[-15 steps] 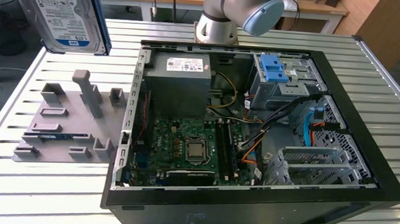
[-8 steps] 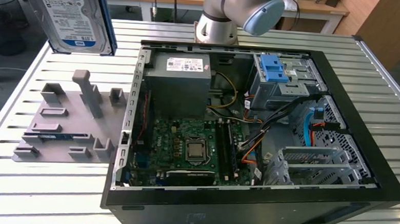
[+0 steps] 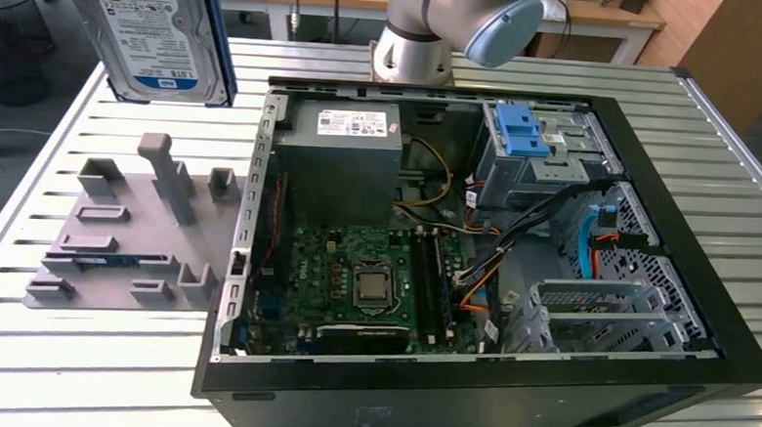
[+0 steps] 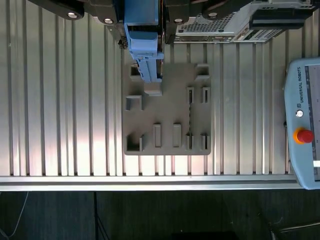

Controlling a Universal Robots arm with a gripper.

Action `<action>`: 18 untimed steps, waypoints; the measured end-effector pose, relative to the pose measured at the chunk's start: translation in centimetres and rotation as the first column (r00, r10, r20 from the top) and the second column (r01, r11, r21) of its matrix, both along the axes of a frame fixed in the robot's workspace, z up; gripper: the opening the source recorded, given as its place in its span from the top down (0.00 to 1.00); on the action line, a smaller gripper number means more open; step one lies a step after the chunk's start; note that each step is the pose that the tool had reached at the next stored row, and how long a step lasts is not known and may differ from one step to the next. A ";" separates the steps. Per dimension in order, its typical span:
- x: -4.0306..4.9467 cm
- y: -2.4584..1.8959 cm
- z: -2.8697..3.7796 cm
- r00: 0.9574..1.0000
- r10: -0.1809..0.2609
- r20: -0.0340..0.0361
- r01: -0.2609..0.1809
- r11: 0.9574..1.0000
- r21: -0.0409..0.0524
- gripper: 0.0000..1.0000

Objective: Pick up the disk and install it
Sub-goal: 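Pick up the disk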

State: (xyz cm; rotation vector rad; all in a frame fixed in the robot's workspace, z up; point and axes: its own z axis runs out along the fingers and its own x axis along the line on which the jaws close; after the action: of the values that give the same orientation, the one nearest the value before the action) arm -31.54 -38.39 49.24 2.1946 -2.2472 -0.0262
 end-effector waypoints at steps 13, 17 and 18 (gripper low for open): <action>2.44 -0.01 0.00 1.000 0.000 -0.001 0.000 1.000 0.000 0.64; 3.29 -0.02 0.00 1.000 0.000 -0.001 0.000 1.000 0.000 0.64; 3.50 -0.02 0.00 1.000 0.000 -0.001 0.000 1.000 0.000 0.64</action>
State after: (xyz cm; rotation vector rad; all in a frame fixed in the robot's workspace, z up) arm -28.03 -38.41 49.24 2.1938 -2.2465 -0.0277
